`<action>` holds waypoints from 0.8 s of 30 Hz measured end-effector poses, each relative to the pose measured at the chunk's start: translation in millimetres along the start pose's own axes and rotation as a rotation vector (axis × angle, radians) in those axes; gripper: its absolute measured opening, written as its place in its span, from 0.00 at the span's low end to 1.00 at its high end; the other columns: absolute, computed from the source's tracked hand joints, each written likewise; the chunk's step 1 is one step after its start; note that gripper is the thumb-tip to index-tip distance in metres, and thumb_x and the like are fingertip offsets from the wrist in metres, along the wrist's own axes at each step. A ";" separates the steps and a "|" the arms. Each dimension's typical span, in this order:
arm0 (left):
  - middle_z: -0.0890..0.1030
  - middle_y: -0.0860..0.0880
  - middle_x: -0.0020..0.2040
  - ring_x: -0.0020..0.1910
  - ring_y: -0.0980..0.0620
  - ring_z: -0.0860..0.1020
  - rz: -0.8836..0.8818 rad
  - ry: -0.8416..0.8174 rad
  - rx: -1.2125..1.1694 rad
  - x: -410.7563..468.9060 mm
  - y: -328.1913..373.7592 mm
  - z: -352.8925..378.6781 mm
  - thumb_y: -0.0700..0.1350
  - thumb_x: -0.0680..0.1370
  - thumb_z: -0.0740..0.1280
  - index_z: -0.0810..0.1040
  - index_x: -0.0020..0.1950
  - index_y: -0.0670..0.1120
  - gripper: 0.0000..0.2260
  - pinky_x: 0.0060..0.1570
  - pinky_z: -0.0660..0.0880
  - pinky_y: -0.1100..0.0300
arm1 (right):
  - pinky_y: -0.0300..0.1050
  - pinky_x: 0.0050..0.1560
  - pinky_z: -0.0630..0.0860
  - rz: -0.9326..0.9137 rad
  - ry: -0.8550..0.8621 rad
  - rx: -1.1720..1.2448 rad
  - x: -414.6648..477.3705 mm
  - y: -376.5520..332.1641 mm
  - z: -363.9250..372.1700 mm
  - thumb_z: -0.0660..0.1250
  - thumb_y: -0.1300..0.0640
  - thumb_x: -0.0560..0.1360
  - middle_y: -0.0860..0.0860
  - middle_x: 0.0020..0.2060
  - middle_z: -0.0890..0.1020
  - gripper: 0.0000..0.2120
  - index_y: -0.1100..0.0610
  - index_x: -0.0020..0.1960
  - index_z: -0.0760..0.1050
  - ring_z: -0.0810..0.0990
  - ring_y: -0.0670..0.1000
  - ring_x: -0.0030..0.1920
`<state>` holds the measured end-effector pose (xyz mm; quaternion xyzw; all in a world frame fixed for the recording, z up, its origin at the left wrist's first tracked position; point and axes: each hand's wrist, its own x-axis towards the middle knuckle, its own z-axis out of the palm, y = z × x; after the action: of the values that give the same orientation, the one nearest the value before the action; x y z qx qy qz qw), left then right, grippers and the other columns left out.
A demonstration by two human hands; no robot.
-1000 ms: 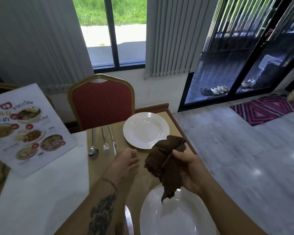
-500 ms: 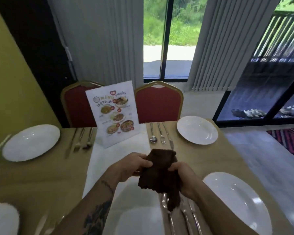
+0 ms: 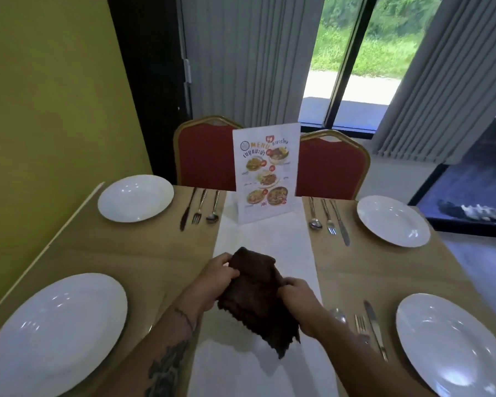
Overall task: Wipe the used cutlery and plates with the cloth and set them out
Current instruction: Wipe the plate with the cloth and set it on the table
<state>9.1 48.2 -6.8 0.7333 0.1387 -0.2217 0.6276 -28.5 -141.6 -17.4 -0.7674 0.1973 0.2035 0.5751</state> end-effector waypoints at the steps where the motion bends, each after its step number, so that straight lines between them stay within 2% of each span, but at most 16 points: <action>1: 0.82 0.36 0.52 0.53 0.36 0.81 -0.009 0.015 0.011 0.9 -5.9 -0.7 0.34 0.78 0.61 0.78 0.56 0.43 0.10 0.52 0.80 0.44 | 0.54 0.54 0.84 0.012 0.007 -0.015 0.2 3.5 0.2 0.59 0.69 0.76 0.62 0.47 0.85 0.13 0.62 0.50 0.82 0.85 0.59 0.50; 4: 0.82 0.38 0.50 0.50 0.40 0.81 -0.039 0.056 0.034 3.7 -24.1 1.2 0.34 0.78 0.60 0.78 0.54 0.44 0.10 0.47 0.79 0.49 | 0.56 0.55 0.83 0.042 0.025 -0.079 9.2 18.1 -3.0 0.57 0.69 0.74 0.60 0.46 0.86 0.16 0.61 0.50 0.83 0.85 0.58 0.49; 6: 0.82 0.41 0.50 0.50 0.42 0.81 -0.065 0.067 0.055 6.1 -33.4 3.7 0.35 0.77 0.60 0.78 0.54 0.45 0.11 0.48 0.79 0.49 | 0.54 0.54 0.83 0.048 0.050 -0.125 14.3 24.0 -3.0 0.57 0.68 0.73 0.57 0.47 0.85 0.17 0.57 0.52 0.82 0.84 0.56 0.49; 8: 0.82 0.43 0.50 0.49 0.44 0.81 -0.083 0.084 0.064 11.1 -39.6 5.2 0.36 0.78 0.60 0.78 0.54 0.47 0.10 0.51 0.80 0.47 | 0.49 0.50 0.82 0.051 0.098 -0.151 18.1 24.6 -3.6 0.58 0.66 0.73 0.54 0.49 0.83 0.16 0.54 0.55 0.78 0.82 0.52 0.49; 11: 0.82 0.43 0.50 0.48 0.45 0.81 -0.065 0.137 0.060 19.2 -42.0 8.6 0.37 0.77 0.62 0.78 0.55 0.46 0.10 0.50 0.80 0.48 | 0.42 0.38 0.75 0.042 0.149 -0.171 24.3 18.9 -9.0 0.60 0.64 0.76 0.54 0.49 0.79 0.13 0.52 0.58 0.72 0.79 0.51 0.47; 15: 0.82 0.45 0.53 0.48 0.48 0.81 -0.053 0.152 0.099 27.7 -38.9 12.8 0.37 0.76 0.64 0.76 0.59 0.47 0.13 0.49 0.80 0.52 | 0.42 0.34 0.72 0.015 0.205 -0.183 34.3 15.9 -15.8 0.59 0.65 0.76 0.55 0.47 0.79 0.12 0.54 0.56 0.73 0.77 0.51 0.42; 17: 0.80 0.47 0.56 0.52 0.47 0.80 -0.047 0.117 0.189 31.6 -39.9 14.2 0.38 0.75 0.65 0.73 0.66 0.48 0.19 0.54 0.79 0.52 | 0.42 0.35 0.72 0.023 0.210 -0.225 35.7 19.6 -16.7 0.59 0.63 0.77 0.54 0.46 0.79 0.10 0.54 0.55 0.73 0.77 0.50 0.41; 19: 0.80 0.47 0.59 0.56 0.47 0.78 -0.032 0.077 0.301 32.3 -40.7 16.6 0.39 0.74 0.66 0.69 0.73 0.49 0.26 0.56 0.76 0.54 | 0.46 0.42 0.76 0.046 0.173 -0.320 36.5 26.3 -16.2 0.60 0.60 0.77 0.53 0.47 0.80 0.08 0.53 0.54 0.74 0.78 0.51 0.44; 21: 0.79 0.47 0.64 0.60 0.47 0.77 0.007 0.045 0.375 32.2 -40.8 22.9 0.37 0.74 0.65 0.68 0.74 0.48 0.28 0.56 0.74 0.57 | 0.47 0.47 0.77 0.053 0.137 -0.405 34.9 31.5 -15.0 0.61 0.59 0.75 0.50 0.47 0.78 0.09 0.53 0.54 0.74 0.78 0.51 0.48; 24: 0.78 0.46 0.66 0.62 0.45 0.77 0.077 0.074 0.443 35.6 -40.1 29.9 0.35 0.72 0.63 0.70 0.73 0.47 0.28 0.60 0.75 0.55 | 0.43 0.42 0.76 0.043 0.115 -0.403 32.5 35.2 -13.5 0.60 0.63 0.73 0.50 0.48 0.76 0.13 0.54 0.56 0.73 0.78 0.51 0.48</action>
<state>16.0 23.2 -62.3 0.8656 0.0817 -0.1955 0.4537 -19.0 -166.1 -59.7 -0.8728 0.2016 0.2070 0.3934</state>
